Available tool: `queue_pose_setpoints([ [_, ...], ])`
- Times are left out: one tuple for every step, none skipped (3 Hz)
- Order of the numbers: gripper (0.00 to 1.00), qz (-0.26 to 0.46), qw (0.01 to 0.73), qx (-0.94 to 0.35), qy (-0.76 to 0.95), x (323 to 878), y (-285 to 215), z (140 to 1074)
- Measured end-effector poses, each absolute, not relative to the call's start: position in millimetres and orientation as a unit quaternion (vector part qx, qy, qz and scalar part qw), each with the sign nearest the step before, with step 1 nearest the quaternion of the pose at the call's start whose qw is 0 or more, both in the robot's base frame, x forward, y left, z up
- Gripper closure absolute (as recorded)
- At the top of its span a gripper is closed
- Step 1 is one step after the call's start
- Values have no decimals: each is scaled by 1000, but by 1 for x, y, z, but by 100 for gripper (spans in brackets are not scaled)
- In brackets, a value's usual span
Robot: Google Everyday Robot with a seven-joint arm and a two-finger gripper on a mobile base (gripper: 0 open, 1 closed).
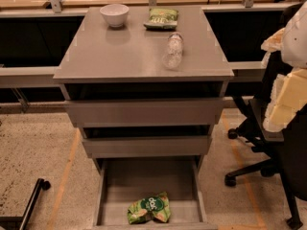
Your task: Pick green rice chip bag from bottom drawer and place on counter
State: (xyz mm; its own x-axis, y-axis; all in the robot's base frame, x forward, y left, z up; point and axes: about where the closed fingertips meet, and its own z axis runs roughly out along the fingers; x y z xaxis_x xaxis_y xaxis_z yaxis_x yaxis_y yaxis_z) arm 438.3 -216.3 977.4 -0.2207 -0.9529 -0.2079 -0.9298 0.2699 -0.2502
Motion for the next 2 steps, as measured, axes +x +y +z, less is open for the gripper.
queue_pose_setpoints([
  [0,-37,162,-603,780,439,-216,978],
  [0,-7,186,-624,759,450,-188,946],
])
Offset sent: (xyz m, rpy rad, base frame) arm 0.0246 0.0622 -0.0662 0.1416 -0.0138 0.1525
